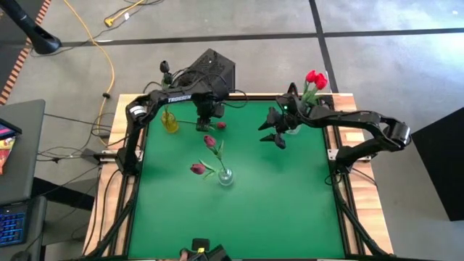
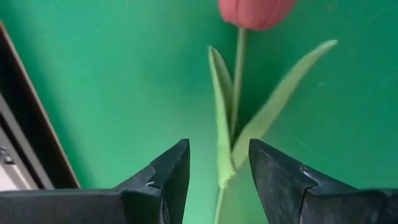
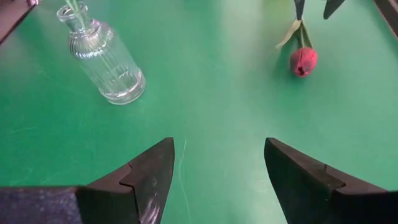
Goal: Sort flowers into vase by color
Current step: Put the dark red tulip into the bottom transparent vase
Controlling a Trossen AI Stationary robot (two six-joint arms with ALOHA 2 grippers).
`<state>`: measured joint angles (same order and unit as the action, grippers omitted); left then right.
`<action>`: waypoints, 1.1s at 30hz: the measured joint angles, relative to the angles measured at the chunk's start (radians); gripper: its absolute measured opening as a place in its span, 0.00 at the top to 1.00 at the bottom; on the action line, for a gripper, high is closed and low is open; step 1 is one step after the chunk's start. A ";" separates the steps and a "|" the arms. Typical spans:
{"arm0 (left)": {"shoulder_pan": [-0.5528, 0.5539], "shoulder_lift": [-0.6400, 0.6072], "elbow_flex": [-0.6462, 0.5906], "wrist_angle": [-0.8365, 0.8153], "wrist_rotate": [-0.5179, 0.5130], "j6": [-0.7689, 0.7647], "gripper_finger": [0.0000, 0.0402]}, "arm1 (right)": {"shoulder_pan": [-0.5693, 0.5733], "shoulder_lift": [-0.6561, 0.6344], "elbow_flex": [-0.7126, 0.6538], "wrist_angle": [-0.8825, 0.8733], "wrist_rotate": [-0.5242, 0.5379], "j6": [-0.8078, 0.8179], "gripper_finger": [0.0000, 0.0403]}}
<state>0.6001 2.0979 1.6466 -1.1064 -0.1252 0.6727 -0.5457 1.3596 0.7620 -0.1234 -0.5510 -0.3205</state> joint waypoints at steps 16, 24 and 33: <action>-0.014 -0.003 -0.146 0.102 -0.076 -0.031 0.62 | 0.000 0.001 0.000 -0.003 -0.001 -0.024 0.31; -0.018 -0.005 -0.157 0.118 -0.042 -0.030 0.73 | 0.010 0.001 0.000 0.005 -0.003 0.005 0.31; -0.019 -0.072 -0.159 0.212 0.105 -0.090 0.98 | 0.016 -0.030 0.001 -0.006 -0.002 0.062 0.31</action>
<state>0.5812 2.0262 1.4879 -0.8948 -0.0203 0.5828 -0.5301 1.3300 0.7628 -0.1291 -0.5533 -0.2584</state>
